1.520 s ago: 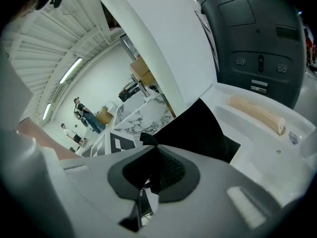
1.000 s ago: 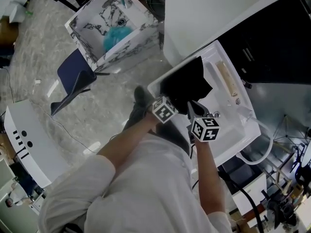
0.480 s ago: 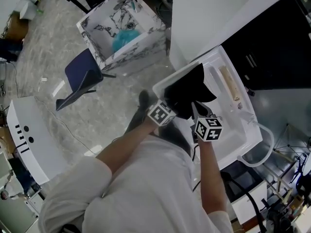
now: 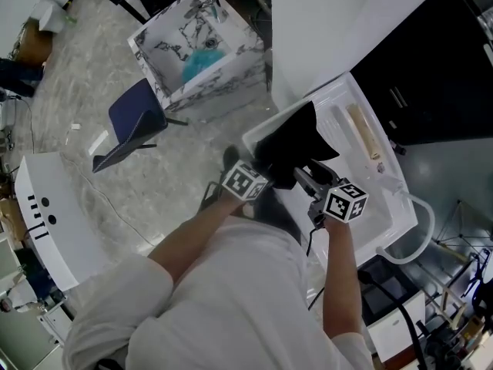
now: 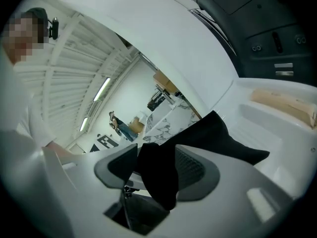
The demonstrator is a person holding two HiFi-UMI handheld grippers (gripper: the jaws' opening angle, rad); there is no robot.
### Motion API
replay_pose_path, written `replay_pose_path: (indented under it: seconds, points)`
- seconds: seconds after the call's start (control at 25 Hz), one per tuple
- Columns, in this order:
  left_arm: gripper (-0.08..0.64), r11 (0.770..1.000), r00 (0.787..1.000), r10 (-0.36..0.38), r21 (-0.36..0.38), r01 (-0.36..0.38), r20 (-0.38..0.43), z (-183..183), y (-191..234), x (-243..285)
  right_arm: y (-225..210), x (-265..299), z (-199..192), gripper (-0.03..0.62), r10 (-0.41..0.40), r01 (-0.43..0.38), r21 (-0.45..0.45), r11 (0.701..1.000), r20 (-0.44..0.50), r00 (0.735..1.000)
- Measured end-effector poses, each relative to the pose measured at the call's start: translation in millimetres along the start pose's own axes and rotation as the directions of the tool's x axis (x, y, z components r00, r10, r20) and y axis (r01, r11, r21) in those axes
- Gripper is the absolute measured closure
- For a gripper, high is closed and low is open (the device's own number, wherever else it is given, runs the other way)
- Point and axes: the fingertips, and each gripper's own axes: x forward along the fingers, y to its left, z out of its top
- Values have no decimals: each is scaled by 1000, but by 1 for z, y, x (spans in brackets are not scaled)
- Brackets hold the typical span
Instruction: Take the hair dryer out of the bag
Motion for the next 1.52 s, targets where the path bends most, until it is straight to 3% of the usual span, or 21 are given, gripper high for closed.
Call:
replay_pose_path:
  seconds: [0.24, 0.48, 0.68, 0.72, 0.84, 1.16, 1.52]
  points:
    - [339, 999, 1000, 21, -29, -20, 23, -4, -2, -11, -50, -10, 1, 359, -163, 162, 88, 983, 3, 987]
    - [339, 999, 998, 42, -8, -41, 47, -8, -6, -24, -40, 27, -15, 345, -66, 71, 72, 995, -72, 995]
    - [339, 998, 997, 58, -23, -57, 54, -13, -3, -32, -35, 30, -12, 390, -19, 24, 85, 996, -58, 998]
    - [339, 998, 997, 61, -28, -60, 53, -14, -3, -32, -35, 29, -11, 410, -23, 27, 74, 997, -53, 998]
    - [339, 997, 996, 68, -46, -65, 54, -16, -3, -33, -36, 28, -5, 559, -50, 51, 35, 998, -37, 998]
    - [339, 997, 995, 33, -74, -26, 97, -16, -8, -45, -53, 24, 6, 574, -135, 135, 29, 990, -16, 991]
    - [339, 992, 979, -54, -104, 75, 195, -15, -27, -80, -92, 12, 15, 574, -257, 257, 16, 966, -3, 966]
